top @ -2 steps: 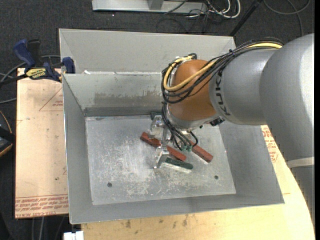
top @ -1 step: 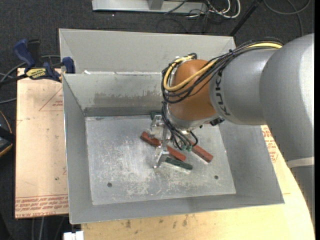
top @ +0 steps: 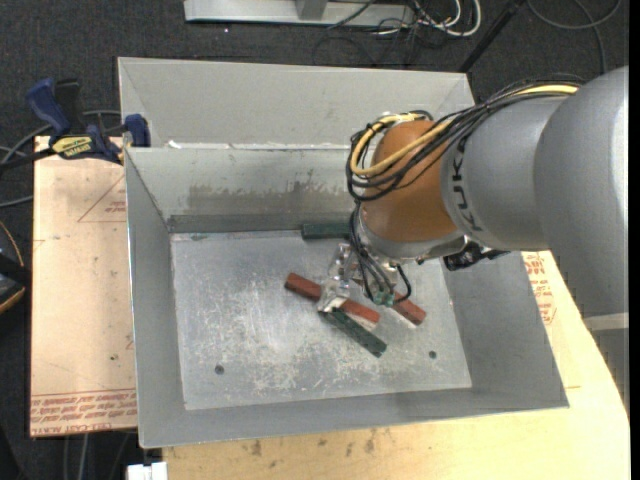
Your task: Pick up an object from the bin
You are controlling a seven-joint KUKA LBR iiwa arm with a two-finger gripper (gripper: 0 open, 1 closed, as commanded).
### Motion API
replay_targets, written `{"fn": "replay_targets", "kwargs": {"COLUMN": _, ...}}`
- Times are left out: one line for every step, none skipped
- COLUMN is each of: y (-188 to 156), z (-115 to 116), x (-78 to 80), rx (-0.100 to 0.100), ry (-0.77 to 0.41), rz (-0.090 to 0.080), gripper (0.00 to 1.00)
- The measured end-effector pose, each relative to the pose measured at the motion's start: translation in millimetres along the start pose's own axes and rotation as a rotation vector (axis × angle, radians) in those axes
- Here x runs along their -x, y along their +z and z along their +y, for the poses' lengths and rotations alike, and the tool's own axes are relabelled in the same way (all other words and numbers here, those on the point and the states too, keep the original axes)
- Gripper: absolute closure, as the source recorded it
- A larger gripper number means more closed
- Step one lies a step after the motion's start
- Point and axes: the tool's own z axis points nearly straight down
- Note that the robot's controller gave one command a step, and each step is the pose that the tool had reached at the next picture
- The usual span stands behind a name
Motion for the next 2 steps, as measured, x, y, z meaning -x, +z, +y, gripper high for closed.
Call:
{"fn": "replay_targets", "kwargs": {"y": 1.7, "z": -0.5, "x": -2.8, "rx": -0.003, "ry": 0.0, "rz": 0.011, "gripper": 0.0}}
{"fn": "replay_targets", "kwargs": {"y": 1.5, "z": -0.5, "x": -2.4, "rx": -0.002, "ry": 0.0, "rz": 0.01, "gripper": 0.0}}
